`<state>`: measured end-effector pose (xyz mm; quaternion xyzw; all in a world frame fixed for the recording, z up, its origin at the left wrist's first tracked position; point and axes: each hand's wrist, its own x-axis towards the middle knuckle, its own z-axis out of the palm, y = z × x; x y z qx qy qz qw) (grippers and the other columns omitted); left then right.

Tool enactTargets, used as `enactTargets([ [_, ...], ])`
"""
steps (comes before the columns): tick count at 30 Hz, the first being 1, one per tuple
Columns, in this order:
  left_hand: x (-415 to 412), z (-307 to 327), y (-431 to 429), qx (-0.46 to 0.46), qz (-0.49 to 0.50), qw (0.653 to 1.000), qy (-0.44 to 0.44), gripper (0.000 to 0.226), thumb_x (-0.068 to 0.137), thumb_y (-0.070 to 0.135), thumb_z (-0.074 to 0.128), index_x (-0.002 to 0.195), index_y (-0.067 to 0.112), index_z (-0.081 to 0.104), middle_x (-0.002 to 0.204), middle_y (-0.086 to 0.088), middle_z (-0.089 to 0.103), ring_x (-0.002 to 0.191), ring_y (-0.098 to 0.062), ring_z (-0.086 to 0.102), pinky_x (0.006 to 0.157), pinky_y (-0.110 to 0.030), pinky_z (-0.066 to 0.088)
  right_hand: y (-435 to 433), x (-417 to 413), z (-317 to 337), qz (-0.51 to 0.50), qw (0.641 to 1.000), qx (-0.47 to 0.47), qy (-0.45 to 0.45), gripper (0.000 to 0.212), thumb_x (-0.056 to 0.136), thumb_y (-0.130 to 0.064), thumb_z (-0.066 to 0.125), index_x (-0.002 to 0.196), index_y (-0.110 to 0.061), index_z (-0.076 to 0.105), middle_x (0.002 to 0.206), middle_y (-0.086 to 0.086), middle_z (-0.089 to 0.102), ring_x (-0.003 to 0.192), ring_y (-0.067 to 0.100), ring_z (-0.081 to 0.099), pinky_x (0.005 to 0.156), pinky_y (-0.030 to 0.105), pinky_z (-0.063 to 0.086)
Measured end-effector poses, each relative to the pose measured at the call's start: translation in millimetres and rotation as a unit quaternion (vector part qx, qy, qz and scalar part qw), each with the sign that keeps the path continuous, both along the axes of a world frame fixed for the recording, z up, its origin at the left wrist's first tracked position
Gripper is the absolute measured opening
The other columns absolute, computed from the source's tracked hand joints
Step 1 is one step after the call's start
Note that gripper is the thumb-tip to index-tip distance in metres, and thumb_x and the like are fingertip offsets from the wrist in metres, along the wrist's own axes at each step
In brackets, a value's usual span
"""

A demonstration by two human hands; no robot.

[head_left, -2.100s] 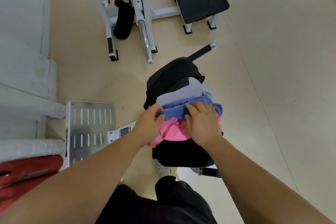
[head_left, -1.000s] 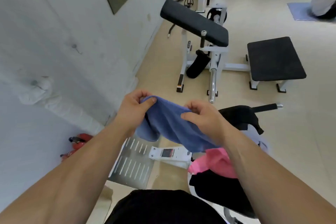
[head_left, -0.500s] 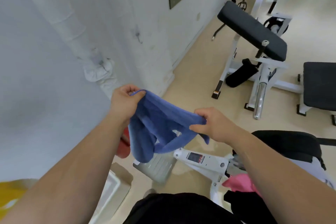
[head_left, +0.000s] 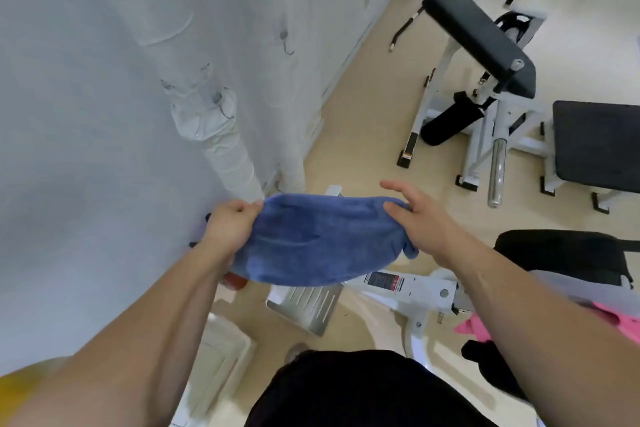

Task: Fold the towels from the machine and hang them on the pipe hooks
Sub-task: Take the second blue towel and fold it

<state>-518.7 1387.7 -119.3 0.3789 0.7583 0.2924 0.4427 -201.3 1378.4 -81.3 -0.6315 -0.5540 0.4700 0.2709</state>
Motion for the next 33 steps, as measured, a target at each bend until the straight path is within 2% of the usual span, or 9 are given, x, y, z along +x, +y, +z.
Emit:
enactTargets([
  [4, 14, 26, -6, 0.06, -0.134, 0.988, -0.052, 0.017, 0.094, 0.025, 0.062, 0.08, 0.02, 0.07, 0.071, 0.003, 0.065, 0.07, -0.015, 0.057, 0.068, -0.036, 0.049, -2, -67, 10, 0.074, 0.995, 0.061, -0.008, 0.049, 0.102, -0.017, 0.051, 0.143, -0.044, 0.046, 0.091, 0.013, 0.066, 0.073, 0.005, 0.057, 0.073, 0.012, 0.042],
  [6, 18, 40, -11, 0.087, -0.203, 0.973, -0.066, 0.019, 0.098, 0.019, 0.061, 0.08, 0.023, 0.068, 0.072, 0.002, 0.065, 0.065, -0.01, 0.056, 0.064, -0.029, 0.048, -4, -97, 15, 0.134, 0.988, 0.071, -0.032, 0.047, 0.102, -0.02, 0.051, 0.143, -0.043, 0.046, 0.097, -0.002, 0.071, 0.082, -0.002, 0.061, 0.077, 0.007, 0.041],
  [9, 10, 52, -16, 0.132, -0.245, 0.956, -0.094, 0.014, 0.099, 0.019, 0.061, 0.087, 0.017, 0.068, 0.083, -0.014, 0.071, 0.076, -0.024, 0.065, 0.077, -0.033, 0.053, -4, -130, 17, 0.178, 0.982, 0.051, -0.033, 0.027, 0.103, -0.015, 0.051, 0.113, -0.037, 0.063, 0.071, -0.026, 0.064, 0.064, -0.012, 0.058, 0.06, 0.006, 0.04],
  [11, -2, 54, -17, 0.141, -0.239, 0.955, -0.107, 0.008, 0.096, 0.022, 0.065, 0.091, 0.017, 0.067, 0.081, -0.025, 0.065, 0.071, -0.025, 0.061, 0.072, -0.034, 0.051, -2, -142, 17, 0.161, 0.984, 0.064, -0.044, 0.021, 0.101, -0.016, 0.053, 0.094, -0.032, 0.065, 0.067, -0.021, 0.062, 0.064, -0.008, 0.056, 0.062, 0.009, 0.04],
  [15, -31, 39, -20, 0.104, -0.254, 0.958, -0.081, 0.011, 0.092, 0.012, 0.07, 0.083, 0.017, 0.065, 0.06, 0.012, 0.06, 0.056, 0.001, 0.052, 0.056, -0.013, 0.043, 6, -151, 16, 0.069, 0.995, 0.074, -0.011, 0.017, 0.1, -0.015, 0.054, 0.09, -0.015, 0.068, 0.085, 0.009, 0.069, 0.076, 0.009, 0.057, 0.077, 0.032, 0.049],
  [23, -72, 8, -33, 0.015, -0.197, 0.974, -0.106, 0.014, 0.091, 0.016, 0.072, 0.079, 0.016, 0.065, 0.061, 0.013, 0.06, 0.057, 0.0, 0.054, 0.055, -0.015, 0.046, 34, -135, 23, -0.099, 0.993, 0.033, 0.054, 0.02, 0.1, -0.021, 0.055, 0.085, -0.012, 0.065, 0.082, 0.009, 0.065, 0.079, 0.02, 0.061, 0.078, 0.041, 0.053],
  [28, -69, 11, -29, 0.059, -0.085, 0.979, -0.174, 0.008, 0.089, 0.02, 0.072, 0.082, 0.016, 0.073, 0.08, -0.015, 0.067, 0.077, -0.021, 0.063, 0.069, -0.035, 0.052, 36, -135, 24, -0.161, 0.985, 0.019, 0.061, 0.016, 0.098, -0.017, 0.056, 0.098, -0.032, 0.059, 0.088, 0.001, 0.064, 0.084, 0.018, 0.064, 0.074, 0.031, 0.05],
  [30, -60, 19, -25, 0.08, -0.039, 0.97, -0.227, 0.019, 0.079, 0.033, 0.075, 0.087, 0.016, 0.076, 0.09, -0.024, 0.071, 0.083, -0.03, 0.065, 0.074, -0.046, 0.052, 30, -141, 24, -0.156, 0.987, 0.025, 0.015, 0.021, 0.095, -0.015, 0.059, 0.109, -0.03, 0.056, 0.084, 0.001, 0.061, 0.078, 0.015, 0.061, 0.068, 0.028, 0.046],
  [33, -38, 37, -22, 0.091, -0.022, 0.954, -0.285, 0.011, 0.085, 0.021, 0.074, 0.094, 0.015, 0.078, 0.098, -0.014, 0.076, 0.092, -0.026, 0.072, 0.086, -0.044, 0.057, 14, -165, 24, -0.112, 0.993, 0.019, 0.034, 0.009, 0.092, -0.014, 0.064, 0.093, -0.023, 0.065, 0.078, -0.004, 0.063, 0.073, 0.014, 0.059, 0.067, 0.026, 0.045],
])
